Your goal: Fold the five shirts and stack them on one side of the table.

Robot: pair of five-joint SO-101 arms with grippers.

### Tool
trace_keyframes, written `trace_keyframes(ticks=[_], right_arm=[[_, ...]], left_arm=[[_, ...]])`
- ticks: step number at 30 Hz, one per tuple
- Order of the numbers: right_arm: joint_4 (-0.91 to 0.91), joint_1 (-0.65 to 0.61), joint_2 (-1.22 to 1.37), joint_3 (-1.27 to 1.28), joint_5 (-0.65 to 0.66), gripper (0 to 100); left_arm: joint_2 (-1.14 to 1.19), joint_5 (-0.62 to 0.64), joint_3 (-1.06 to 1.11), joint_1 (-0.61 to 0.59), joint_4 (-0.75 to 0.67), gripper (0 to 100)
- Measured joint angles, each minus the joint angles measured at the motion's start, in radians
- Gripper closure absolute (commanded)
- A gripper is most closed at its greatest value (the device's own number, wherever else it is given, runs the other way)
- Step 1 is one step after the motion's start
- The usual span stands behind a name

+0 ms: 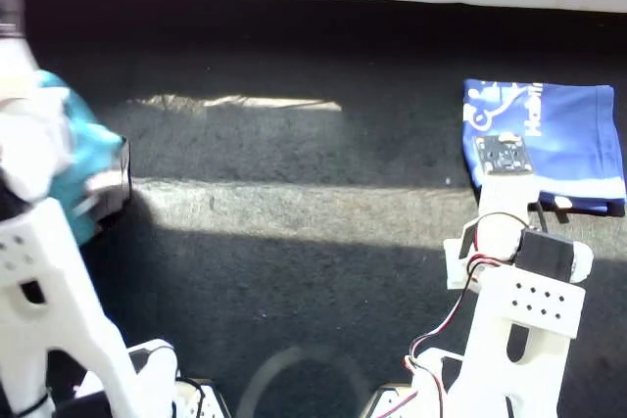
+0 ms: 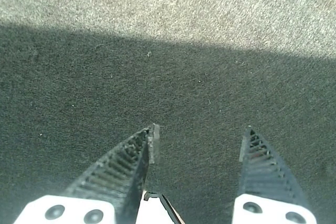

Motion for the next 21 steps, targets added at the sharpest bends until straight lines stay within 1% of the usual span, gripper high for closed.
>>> trace_keyframes(ticks=[6,11,15,17,21], right_arm=[[0.000,0.000,0.000,0.000,0.000,75.5],[0.000,0.000,0.000,0.000,0.000,75.5],[0.000,0.000,0.000,0.000,0.000,75.5],[0.000,0.000,0.000,0.000,0.000,75.5],[0.000,0.000,0.000,0.000,0.000,75.5]], left_arm=[[-0.044,0.000,0.000,0.315,0.060,99],[0.002,0.017,0.000,0.489,0.081,97],[0.023,0.106,0.000,0.569,0.081,85],[0.032,0.140,0.000,0.594,0.081,80],[0.044,0.209,0.051,0.595,0.083,79]])
